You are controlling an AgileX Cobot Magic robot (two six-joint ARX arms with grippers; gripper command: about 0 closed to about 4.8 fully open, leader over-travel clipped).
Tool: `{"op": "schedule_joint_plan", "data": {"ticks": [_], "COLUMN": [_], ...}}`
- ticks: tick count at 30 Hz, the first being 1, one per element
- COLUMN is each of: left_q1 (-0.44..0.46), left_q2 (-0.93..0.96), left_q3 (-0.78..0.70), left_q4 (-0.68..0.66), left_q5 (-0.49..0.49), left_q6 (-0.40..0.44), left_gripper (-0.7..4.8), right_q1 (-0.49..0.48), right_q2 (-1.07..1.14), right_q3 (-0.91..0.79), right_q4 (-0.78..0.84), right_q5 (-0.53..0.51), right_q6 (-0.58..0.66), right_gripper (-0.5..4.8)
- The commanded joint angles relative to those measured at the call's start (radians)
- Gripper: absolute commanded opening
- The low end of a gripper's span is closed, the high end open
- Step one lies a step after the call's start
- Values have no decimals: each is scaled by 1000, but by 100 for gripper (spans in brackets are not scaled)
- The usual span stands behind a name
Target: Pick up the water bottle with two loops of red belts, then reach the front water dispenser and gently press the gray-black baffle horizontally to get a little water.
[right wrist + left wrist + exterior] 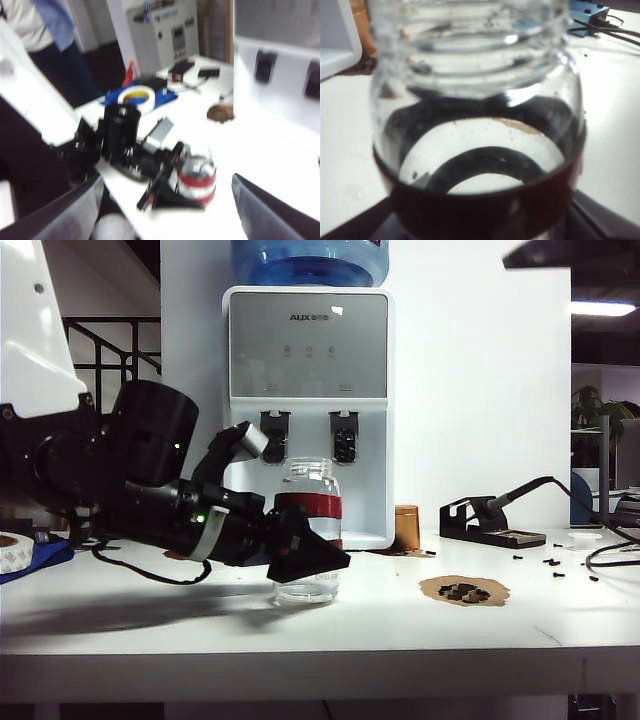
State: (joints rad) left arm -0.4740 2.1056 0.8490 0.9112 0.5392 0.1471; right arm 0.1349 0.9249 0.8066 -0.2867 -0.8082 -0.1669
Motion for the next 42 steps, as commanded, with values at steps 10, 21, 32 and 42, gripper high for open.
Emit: {"op": "schedule_joint_plan", "data": {"ticks": [10, 21, 32, 42], "left_q1": [-2, 3, 5, 71], "left_q2": [89, 105, 106, 106], "left_q3": [0, -1, 0, -2], "left_q4": [-17, -29, -33, -84], "left_q5": [-1, -31, -31, 43], "left_q6": [60, 72, 76, 103], "left_gripper": [-5, 324, 479, 479], "right_q1": [3, 2, 2, 2], "right_q2": [-157, -299, -489, -580], "right_q3": [3, 1, -135, -169], "right_q4": [-168, -280, -247, -184], "right_q5": [20, 88, 165, 277], "right_q6": [-66, -66, -23, 57], "right_gripper": [413, 412, 242, 214]}}
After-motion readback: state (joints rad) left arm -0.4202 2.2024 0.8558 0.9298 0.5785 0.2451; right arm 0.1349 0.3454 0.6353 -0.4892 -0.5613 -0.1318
